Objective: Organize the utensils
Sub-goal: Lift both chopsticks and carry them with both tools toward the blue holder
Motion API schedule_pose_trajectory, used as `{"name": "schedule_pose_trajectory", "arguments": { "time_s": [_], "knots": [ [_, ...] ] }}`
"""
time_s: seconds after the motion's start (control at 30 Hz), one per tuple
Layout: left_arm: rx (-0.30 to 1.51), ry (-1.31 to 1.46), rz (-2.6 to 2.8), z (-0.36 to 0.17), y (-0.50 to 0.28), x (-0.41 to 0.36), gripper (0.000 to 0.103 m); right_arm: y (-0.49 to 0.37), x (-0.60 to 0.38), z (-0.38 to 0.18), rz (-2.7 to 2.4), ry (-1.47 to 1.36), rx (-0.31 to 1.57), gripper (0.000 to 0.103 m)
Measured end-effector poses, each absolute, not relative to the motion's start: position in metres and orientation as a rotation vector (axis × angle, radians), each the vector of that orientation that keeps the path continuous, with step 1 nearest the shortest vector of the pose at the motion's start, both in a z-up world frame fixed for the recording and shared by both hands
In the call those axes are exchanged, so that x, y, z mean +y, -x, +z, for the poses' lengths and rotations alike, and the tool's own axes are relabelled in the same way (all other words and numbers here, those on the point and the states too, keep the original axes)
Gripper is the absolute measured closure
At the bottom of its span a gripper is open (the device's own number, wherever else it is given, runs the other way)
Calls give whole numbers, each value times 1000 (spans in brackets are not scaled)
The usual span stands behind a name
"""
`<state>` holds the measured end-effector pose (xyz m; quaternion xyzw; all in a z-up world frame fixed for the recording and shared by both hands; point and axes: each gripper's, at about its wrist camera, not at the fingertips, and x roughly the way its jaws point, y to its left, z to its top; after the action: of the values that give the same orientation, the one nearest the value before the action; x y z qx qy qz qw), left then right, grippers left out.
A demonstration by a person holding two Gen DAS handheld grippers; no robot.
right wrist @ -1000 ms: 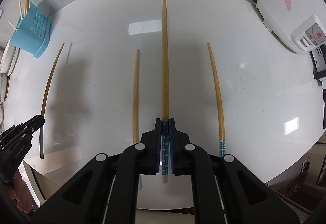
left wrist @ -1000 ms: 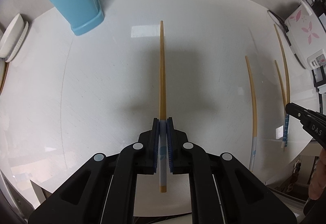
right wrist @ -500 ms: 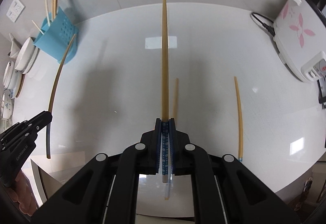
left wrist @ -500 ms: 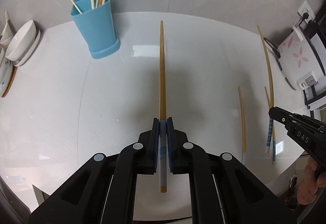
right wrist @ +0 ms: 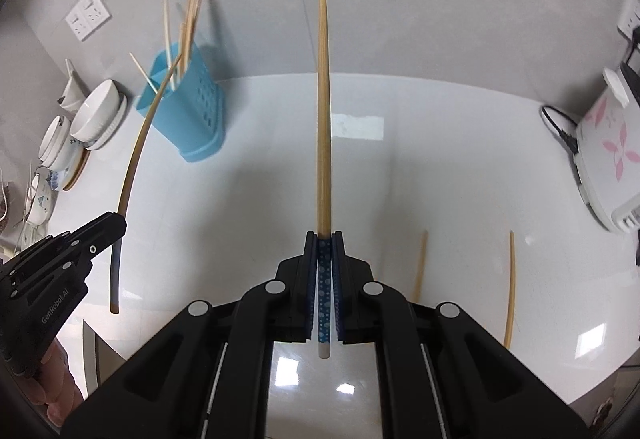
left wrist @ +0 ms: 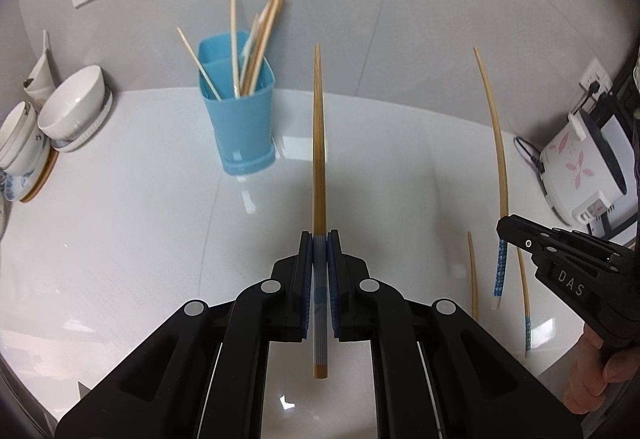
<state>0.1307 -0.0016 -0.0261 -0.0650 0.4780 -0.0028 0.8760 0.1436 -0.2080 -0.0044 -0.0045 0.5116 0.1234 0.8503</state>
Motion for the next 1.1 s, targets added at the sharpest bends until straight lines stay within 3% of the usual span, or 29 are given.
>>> {"name": "schedule_pose_trajectory", "arguments": {
  "time_s": [0.5,1.1],
  "knots": [
    [791,181,15,15,-148,47,96,-169,-145,28,338,39,962,96],
    [758,163,23,85,-190,85,96,-202,-111,56,382,16,883,96]
  ]
}}
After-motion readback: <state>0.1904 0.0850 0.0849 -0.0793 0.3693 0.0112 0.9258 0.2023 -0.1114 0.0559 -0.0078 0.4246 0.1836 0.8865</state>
